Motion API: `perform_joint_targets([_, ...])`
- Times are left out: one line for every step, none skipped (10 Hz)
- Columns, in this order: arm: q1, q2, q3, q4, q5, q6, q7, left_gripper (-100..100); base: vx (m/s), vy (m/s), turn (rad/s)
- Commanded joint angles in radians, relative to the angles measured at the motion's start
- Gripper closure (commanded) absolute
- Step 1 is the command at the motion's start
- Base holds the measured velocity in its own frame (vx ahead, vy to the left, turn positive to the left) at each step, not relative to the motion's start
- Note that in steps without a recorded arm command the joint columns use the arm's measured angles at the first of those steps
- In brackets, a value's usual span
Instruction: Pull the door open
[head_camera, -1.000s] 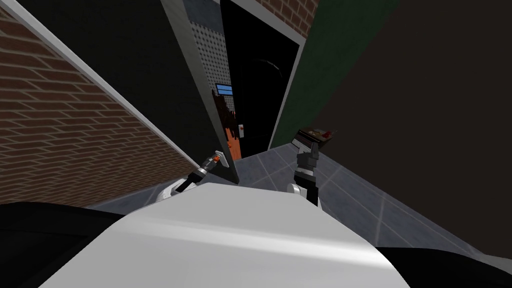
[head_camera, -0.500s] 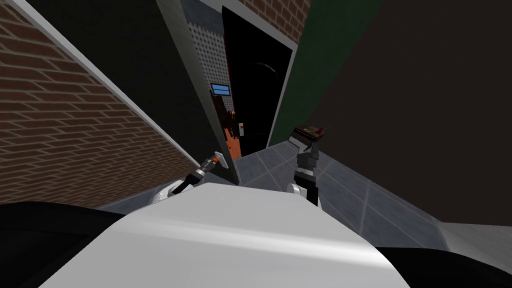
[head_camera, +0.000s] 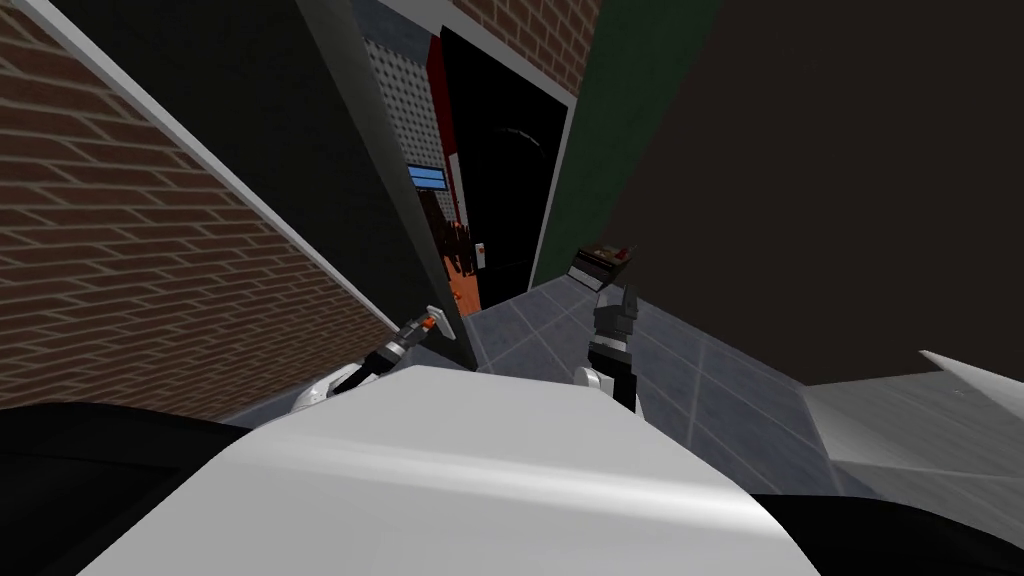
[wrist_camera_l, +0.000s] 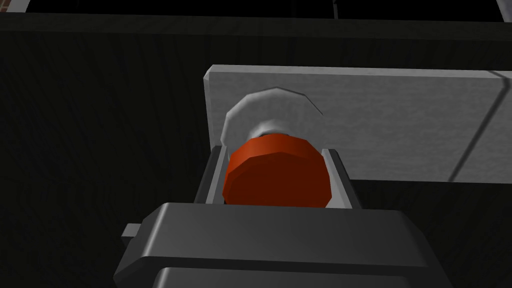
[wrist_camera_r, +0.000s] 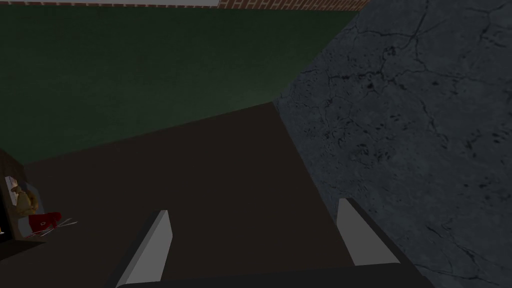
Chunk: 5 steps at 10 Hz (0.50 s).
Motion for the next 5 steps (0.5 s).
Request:
perform_joint_targets([0.008, 0.014, -0.002, 0.005, 0.000, -0.024, 0.009, 100, -0.222, 0.117, -0.135])
perform_joint_targets([0.011, 0.020, -0.004, 0.008, -0.001, -0.035, 0.013, 100, -0.213, 0.083, -0.097])
perform_joint_targets([0.013, 0.025, -0.006, 0.012, -0.001, -0.047, 0.017, 100, -0.208, 0.083, -0.092])
perform_joint_targets([0.010, 0.023, -0.003, 0.012, 0.000, -0.037, 0.013, 100, -0.092, 0.046, -0.014])
perform_joint_targets([0.014, 0.031, -0.006, 0.024, -0.002, -0.054, 0.018, 100, -0.129, 0.086, -0.126])
